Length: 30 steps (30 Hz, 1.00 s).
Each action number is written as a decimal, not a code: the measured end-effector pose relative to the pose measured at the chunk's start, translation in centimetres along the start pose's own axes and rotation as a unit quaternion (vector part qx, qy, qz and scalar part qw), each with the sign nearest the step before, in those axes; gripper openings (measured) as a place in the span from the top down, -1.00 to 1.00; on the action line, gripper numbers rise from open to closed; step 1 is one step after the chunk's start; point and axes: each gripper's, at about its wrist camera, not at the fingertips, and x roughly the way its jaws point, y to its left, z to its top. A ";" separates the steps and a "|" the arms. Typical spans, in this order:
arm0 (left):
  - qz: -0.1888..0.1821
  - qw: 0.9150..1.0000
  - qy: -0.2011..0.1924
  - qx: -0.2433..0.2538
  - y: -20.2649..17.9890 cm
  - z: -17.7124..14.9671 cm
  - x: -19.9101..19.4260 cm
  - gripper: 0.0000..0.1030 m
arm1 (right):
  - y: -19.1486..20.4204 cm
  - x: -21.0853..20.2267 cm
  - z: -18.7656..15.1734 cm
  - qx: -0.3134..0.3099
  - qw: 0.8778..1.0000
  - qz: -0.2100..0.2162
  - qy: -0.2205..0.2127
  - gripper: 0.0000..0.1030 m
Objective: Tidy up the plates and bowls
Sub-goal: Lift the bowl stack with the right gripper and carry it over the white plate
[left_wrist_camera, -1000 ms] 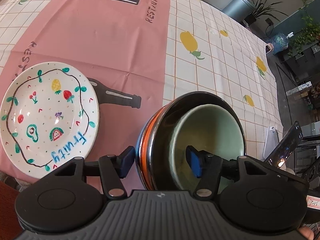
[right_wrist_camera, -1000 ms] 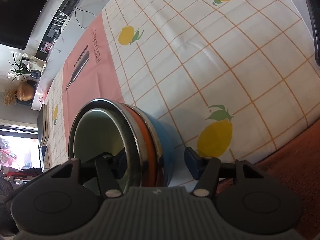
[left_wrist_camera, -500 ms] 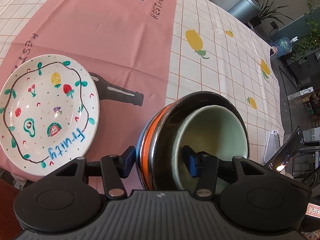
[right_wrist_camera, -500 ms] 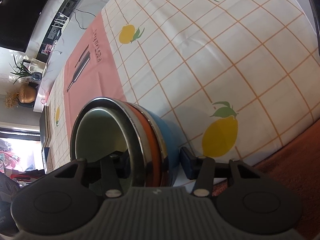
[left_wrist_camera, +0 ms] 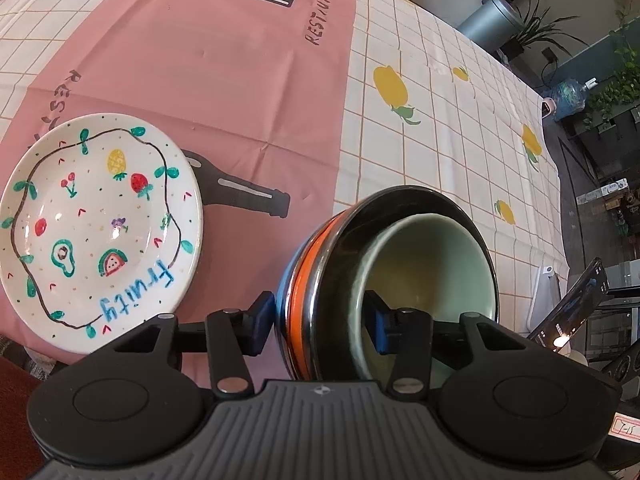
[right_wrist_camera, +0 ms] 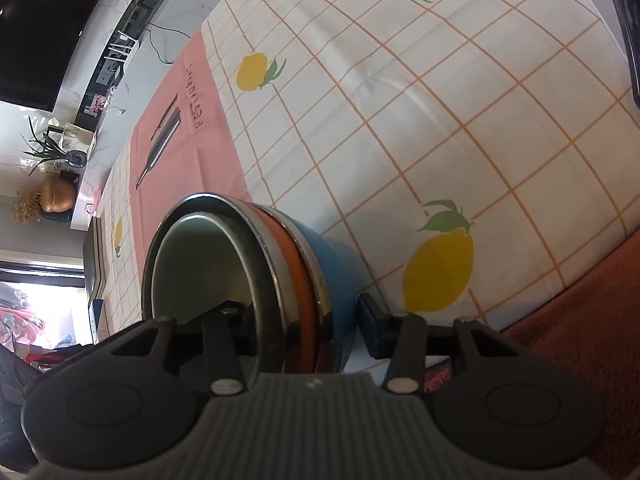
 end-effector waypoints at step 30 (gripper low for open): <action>0.010 0.999 -0.051 -0.008 2.3 3.0 -6.4 0.04 | 5.7 -0.5 -0.3 -0.034 0.999 0.029 0.001 0.15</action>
